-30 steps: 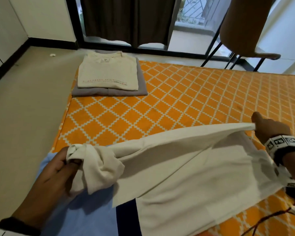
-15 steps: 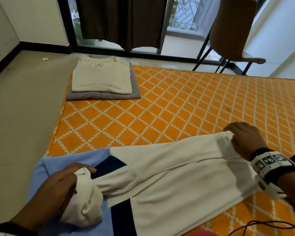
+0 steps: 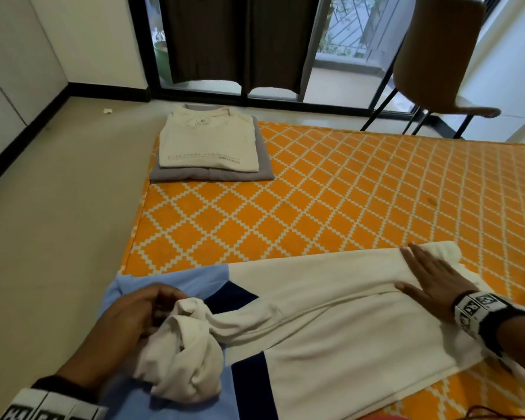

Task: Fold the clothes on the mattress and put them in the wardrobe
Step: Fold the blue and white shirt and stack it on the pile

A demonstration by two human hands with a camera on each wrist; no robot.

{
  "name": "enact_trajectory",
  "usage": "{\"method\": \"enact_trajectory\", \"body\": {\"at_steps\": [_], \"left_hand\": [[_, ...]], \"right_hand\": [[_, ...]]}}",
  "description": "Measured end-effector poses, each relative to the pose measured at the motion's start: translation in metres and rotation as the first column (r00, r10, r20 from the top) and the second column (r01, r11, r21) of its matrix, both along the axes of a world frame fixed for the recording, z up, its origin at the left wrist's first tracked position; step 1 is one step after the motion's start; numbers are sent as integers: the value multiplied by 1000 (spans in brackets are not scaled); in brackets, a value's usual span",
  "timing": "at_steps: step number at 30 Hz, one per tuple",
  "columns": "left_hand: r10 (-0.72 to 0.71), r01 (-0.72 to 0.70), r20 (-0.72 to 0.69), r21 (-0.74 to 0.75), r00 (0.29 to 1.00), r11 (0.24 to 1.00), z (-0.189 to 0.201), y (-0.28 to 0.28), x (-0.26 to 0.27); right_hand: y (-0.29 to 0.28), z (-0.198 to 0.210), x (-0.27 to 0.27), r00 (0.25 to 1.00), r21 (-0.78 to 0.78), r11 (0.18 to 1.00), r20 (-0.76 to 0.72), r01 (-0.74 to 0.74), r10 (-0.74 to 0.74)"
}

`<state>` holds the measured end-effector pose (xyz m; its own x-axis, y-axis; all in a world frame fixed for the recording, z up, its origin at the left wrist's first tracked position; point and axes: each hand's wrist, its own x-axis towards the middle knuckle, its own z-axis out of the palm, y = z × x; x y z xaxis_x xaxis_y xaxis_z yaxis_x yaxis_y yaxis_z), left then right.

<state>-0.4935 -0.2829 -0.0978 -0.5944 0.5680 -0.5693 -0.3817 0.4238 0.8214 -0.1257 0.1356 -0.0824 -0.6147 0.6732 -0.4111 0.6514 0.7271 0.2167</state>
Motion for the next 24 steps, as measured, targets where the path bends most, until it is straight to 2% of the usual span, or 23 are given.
{"method": "enact_trajectory", "body": {"at_steps": [2, 4, 5, 7, 8, 9, 13, 17, 20, 22, 24], "left_hand": [[189, -198, -273, -7, 943, 980, 20, -12, 0], [257, -288, -484, 11, 836, 957, 34, -28, 0], [197, -267, -539, -53, 819, 962, 30, -29, -4], [89, -240, -579, -189, 811, 952, 19, -31, -4], [47, -217, -605, -212, 795, 953, 23, -29, 1], [15, -201, -647, -215, 763, 956, 24, -27, 5], [2, -163, -668, -178, 744, 970, 32, -24, 11], [-63, -32, -696, -122, 715, 992, 35, -21, 18], [-36, -3, -706, -54, 707, 999, 31, -16, 24], [10, -54, -664, -46, 748, 997, 28, -15, 22], [32, -95, -570, -82, 821, 992, 25, -17, 16]], "right_hand": [[-4, 7, -3, 999, 67, 997, -17, 34, -32], [-22, 11, -13, 975, 161, 984, -192, -77, 108], [-35, 10, -20, 944, 188, 967, -252, -170, 215], [-67, 2, -30, 852, 132, 912, -327, -388, 410], [-78, -8, -33, 799, 108, 866, -344, -489, 494], [-87, -14, -33, 776, 68, 839, -345, -540, 528], [-92, -21, -30, 759, 52, 834, -389, -549, 523], [-97, -20, -32, 735, 79, 834, -431, -546, 523], [-99, -20, -33, 735, 97, 840, -439, -533, 517], [-99, -19, -33, 736, 103, 842, -436, -530, 517], [-99, -20, -33, 734, 104, 838, -432, -536, 523]]}}
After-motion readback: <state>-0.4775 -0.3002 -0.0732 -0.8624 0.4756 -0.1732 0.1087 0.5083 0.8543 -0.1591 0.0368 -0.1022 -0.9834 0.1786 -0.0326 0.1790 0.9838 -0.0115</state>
